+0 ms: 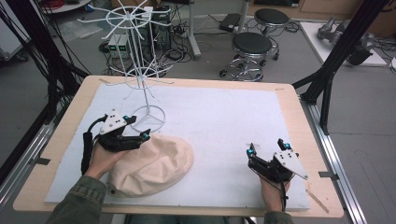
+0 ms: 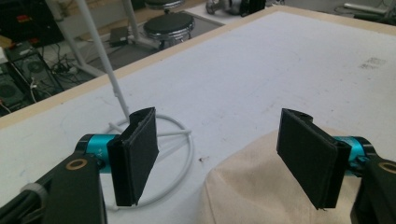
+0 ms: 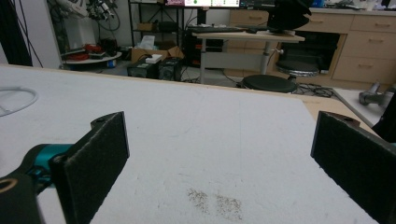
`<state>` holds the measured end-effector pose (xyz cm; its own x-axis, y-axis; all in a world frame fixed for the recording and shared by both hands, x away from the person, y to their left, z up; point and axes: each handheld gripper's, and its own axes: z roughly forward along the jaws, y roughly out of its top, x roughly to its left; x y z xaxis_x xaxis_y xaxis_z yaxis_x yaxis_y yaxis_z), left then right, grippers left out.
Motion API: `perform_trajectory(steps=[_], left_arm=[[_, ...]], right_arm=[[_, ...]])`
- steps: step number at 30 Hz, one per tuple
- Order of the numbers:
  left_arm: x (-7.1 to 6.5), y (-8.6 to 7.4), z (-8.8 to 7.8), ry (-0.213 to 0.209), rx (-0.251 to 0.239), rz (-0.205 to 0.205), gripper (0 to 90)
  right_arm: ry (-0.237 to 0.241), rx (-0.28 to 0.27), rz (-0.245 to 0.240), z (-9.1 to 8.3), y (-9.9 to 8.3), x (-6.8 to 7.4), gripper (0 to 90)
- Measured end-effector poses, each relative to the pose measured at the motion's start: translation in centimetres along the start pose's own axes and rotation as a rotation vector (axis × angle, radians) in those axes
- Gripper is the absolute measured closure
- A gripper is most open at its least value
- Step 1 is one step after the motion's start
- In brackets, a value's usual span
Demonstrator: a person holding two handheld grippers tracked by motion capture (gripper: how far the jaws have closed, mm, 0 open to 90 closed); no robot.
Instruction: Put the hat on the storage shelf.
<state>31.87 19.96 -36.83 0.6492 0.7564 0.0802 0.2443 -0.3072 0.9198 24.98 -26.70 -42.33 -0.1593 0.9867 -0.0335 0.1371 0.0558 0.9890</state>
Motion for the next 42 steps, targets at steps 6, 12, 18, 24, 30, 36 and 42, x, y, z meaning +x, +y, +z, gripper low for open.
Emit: perform_trajectory(steps=[6,12,18,24,30,36,42], left_arm=[[0.3,-0.2,1.9,-0.041,0.077,0.000,29.4],[0.2,-0.5,3.0,-0.100,0.139,0.004,29.2],[-0.5,0.7,4.0,-0.158,0.177,0.060,29.7],[-1.1,1.2,5.3,-0.219,0.254,0.101,31.2],[-1.1,0.9,6.5,-0.274,0.303,0.104,32.5],[-0.5,0.1,7.4,-0.328,0.351,0.092,34.2],[-0.7,-0.6,8.1,-0.342,0.418,0.127,40.8]], right_arm=[[0.000,0.013,-0.030,0.1,-0.1,0.1,3.1],[0.015,0.015,-0.038,0.2,0.0,0.4,3.2],[0.029,0.019,-0.033,0.2,0.0,0.5,3.2],[0.045,0.016,-0.031,0.3,0.1,0.4,3.2],[0.050,0.018,-0.023,0.3,0.1,0.4,3.2],[0.058,0.015,-0.024,0.3,0.1,0.4,3.2],[0.064,0.024,-0.011,0.4,0.0,0.4,3.2]])
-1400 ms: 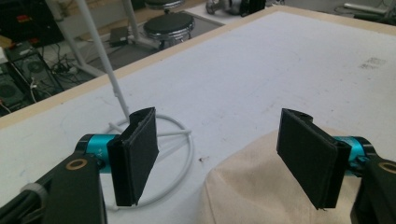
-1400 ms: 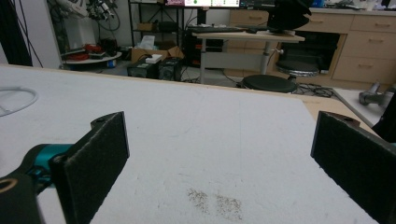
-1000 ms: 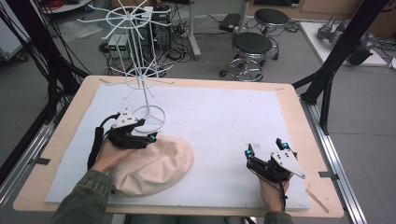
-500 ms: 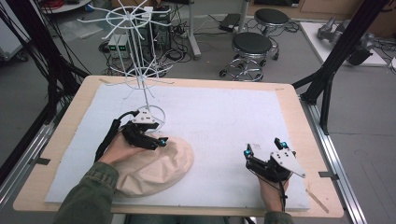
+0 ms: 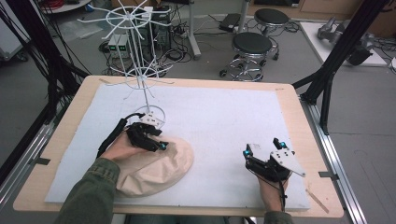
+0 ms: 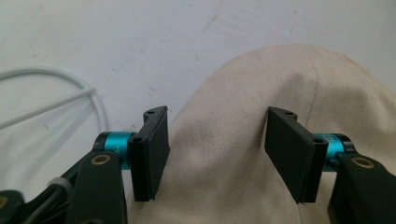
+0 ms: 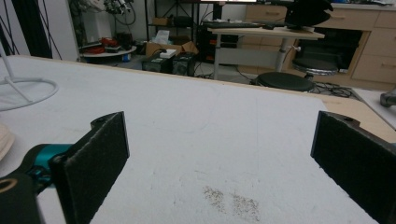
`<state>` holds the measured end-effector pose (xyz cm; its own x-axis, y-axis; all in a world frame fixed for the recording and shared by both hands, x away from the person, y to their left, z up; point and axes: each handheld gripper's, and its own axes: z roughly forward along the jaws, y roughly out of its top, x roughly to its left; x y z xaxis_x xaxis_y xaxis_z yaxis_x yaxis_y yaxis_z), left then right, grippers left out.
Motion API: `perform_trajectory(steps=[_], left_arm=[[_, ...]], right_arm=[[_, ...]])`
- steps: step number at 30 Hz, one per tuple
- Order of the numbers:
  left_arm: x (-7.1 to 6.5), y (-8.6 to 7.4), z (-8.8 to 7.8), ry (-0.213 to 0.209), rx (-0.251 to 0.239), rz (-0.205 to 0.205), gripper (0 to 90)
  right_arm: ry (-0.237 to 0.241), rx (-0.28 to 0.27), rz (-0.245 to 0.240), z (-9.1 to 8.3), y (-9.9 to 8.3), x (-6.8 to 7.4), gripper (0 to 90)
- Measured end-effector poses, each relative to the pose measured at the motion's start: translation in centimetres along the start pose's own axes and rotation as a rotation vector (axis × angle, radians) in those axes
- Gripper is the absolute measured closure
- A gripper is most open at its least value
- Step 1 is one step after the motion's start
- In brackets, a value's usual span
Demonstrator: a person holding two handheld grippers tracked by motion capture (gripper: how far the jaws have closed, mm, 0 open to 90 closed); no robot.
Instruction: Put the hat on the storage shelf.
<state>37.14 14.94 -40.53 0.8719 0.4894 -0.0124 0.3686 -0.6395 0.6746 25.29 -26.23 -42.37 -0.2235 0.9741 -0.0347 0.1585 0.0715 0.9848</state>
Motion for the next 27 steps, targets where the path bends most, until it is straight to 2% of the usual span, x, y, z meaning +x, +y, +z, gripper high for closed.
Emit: perform_trajectory(steps=[4,8,12,15,17,20,23,27], left_arm=[[0.0,-0.2,0.6,-0.026,0.042,0.019,41.0],[-0.1,-0.3,1.0,-0.016,0.060,0.038,39.3],[-0.1,-0.4,1.5,-0.006,0.071,0.043,33.6],[-0.2,-0.5,1.7,-0.005,0.070,0.043,33.0],[-0.1,-0.6,1.6,-0.004,0.082,0.077,32.1],[0.2,-0.9,1.9,-0.008,0.115,0.065,25.5],[0.5,-1.0,2.3,-0.009,0.118,0.039,23.2],[0.5,-0.9,2.3,-0.016,0.113,0.046,28.1]], right_arm=[[0.004,0.000,0.003,0.0,0.0,0.0,3.2],[0.005,-0.002,0.005,0.0,0.0,0.0,3.2],[0.002,0.004,0.003,0.1,0.0,0.0,3.2],[0.004,0.001,0.005,0.1,0.0,0.1,3.2],[0.005,0.004,0.002,0.1,0.0,0.0,3.2],[0.006,0.008,0.009,0.1,0.0,0.0,3.2],[0.004,0.007,0.009,0.1,0.0,-0.1,3.2],[0.003,0.006,0.009,0.1,0.0,-0.1,3.2]])
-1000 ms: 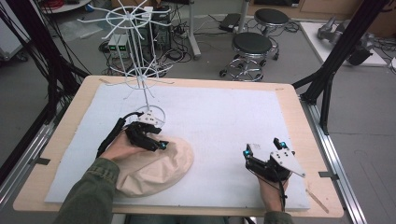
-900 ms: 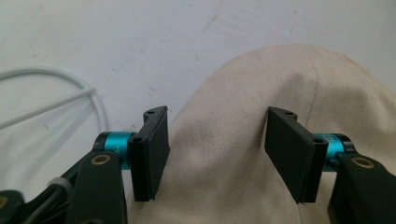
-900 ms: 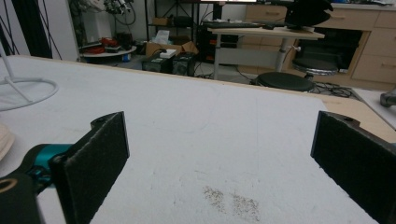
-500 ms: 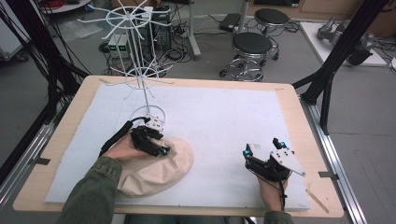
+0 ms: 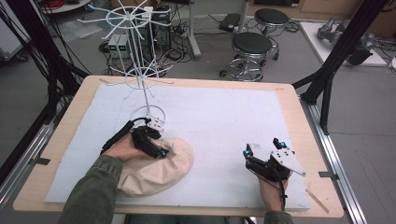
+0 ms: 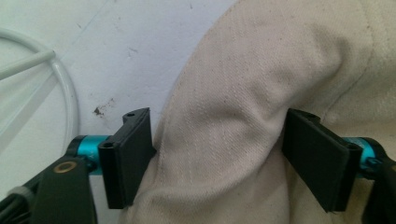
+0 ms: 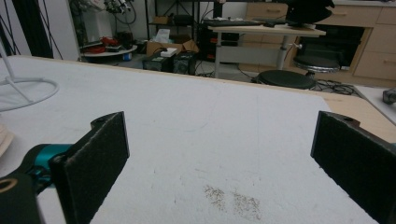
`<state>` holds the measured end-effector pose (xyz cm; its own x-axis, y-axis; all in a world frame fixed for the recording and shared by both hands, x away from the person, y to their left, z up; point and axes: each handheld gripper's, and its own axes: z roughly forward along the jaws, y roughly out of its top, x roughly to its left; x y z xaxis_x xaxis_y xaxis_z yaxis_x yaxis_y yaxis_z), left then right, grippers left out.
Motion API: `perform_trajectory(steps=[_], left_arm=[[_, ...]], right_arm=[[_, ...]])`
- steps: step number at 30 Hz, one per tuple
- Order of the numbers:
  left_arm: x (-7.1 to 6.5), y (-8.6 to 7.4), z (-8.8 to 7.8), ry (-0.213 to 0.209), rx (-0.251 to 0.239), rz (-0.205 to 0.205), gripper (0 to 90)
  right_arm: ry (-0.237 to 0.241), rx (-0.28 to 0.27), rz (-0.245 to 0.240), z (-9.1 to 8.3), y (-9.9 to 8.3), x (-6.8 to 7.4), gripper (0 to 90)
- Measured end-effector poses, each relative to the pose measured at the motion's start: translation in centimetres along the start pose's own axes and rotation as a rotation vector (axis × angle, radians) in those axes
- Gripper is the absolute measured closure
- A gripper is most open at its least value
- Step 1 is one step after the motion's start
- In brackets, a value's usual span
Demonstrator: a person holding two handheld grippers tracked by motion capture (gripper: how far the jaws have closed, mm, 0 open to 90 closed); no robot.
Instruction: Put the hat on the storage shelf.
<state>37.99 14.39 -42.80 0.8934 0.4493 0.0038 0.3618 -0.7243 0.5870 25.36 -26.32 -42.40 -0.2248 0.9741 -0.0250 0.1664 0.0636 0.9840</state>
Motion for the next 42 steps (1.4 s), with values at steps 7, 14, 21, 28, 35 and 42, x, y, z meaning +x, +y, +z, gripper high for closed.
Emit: perform_trajectory(steps=[7,14,21,28,35,42], left_arm=[[-0.2,0.0,-0.4,0.032,-0.018,-0.004,59.7],[-0.1,0.0,-1.4,0.057,-0.056,0.008,78.6],[-0.4,0.0,-2.7,0.023,-0.125,-0.012,79.2],[-1.1,0.0,-4.7,0.035,-0.196,0.014,79.1],[-1.8,-0.1,-7.2,0.019,-0.328,0.005,79.1],[-2.9,-0.3,-9.9,0.003,-0.457,0.029,78.8]], right_arm=[[0.013,-0.016,0.023,-0.1,0.1,-0.2,3.2],[0.022,-0.025,0.021,-0.1,0.1,-0.3,3.2],[0.014,-0.034,0.039,-0.3,0.1,-0.6,3.2],[0.009,-0.037,0.055,-0.3,0.1,-0.8,3.2],[0.007,-0.041,0.054,-0.4,0.1,-0.8,3.2],[0.008,-0.037,0.057,-0.3,0.1,-0.7,3.2]])
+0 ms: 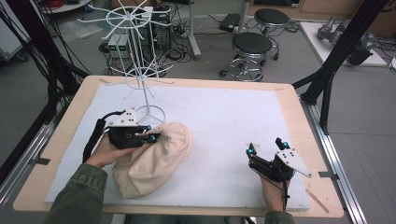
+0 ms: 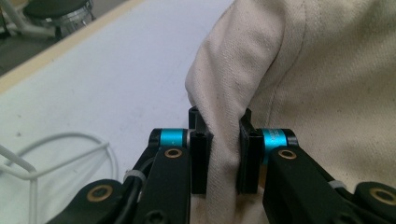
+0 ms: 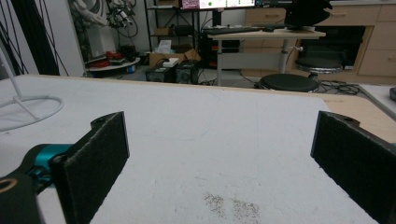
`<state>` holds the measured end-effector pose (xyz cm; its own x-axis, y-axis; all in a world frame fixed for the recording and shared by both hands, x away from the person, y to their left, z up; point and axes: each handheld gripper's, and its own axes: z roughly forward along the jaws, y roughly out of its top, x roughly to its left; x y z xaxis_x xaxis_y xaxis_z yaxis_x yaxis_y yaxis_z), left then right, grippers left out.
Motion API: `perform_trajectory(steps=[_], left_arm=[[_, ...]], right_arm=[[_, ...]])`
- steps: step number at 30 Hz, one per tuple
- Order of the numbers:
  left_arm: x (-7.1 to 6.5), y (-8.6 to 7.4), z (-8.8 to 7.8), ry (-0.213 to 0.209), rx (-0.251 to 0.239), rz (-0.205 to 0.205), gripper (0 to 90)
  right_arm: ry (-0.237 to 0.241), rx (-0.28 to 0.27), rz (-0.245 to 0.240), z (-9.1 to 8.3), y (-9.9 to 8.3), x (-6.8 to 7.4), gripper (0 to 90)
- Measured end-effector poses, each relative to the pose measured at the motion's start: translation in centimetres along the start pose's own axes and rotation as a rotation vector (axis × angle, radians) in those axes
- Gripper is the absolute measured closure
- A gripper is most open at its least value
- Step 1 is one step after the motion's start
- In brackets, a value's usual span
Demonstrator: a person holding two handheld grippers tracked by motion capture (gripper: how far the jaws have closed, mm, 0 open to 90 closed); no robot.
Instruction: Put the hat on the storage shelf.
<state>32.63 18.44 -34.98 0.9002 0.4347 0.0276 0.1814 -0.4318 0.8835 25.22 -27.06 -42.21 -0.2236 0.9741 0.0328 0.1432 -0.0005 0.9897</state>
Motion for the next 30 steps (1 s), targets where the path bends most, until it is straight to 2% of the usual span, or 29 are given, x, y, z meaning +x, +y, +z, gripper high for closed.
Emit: perform_trajectory(steps=[4,7,10,13,15,25,30], left_arm=[[-0.6,0.5,-1.2,-0.012,-0.067,0.006,78.7],[-0.5,0.6,-2.1,-0.019,-0.118,-0.005,78.5],[-0.4,0.7,-3.0,-0.020,-0.198,-0.025,78.5],[-0.3,1.0,-4.4,-0.034,-0.313,-0.051,78.5],[-0.3,1.2,-5.1,-0.038,-0.351,-0.056,78.5],[-1.1,3.6,-8.5,0.008,-0.443,-0.016,78.5],[-1.5,5.1,-9.8,0.037,-0.473,0.007,78.4]], right_arm=[[0.000,0.001,-0.003,0.1,0.0,0.0,3.2],[-0.001,-0.001,-0.003,0.0,0.0,0.1,3.2],[0.001,-0.001,-0.003,0.1,0.0,0.1,3.2],[0.001,-0.002,-0.003,0.1,0.0,0.0,3.2],[0.001,0.000,-0.001,0.1,0.0,0.0,3.2],[-0.007,-0.001,0.004,0.0,0.0,0.0,3.2],[-0.003,-0.003,0.002,0.0,0.0,0.0,3.2]])
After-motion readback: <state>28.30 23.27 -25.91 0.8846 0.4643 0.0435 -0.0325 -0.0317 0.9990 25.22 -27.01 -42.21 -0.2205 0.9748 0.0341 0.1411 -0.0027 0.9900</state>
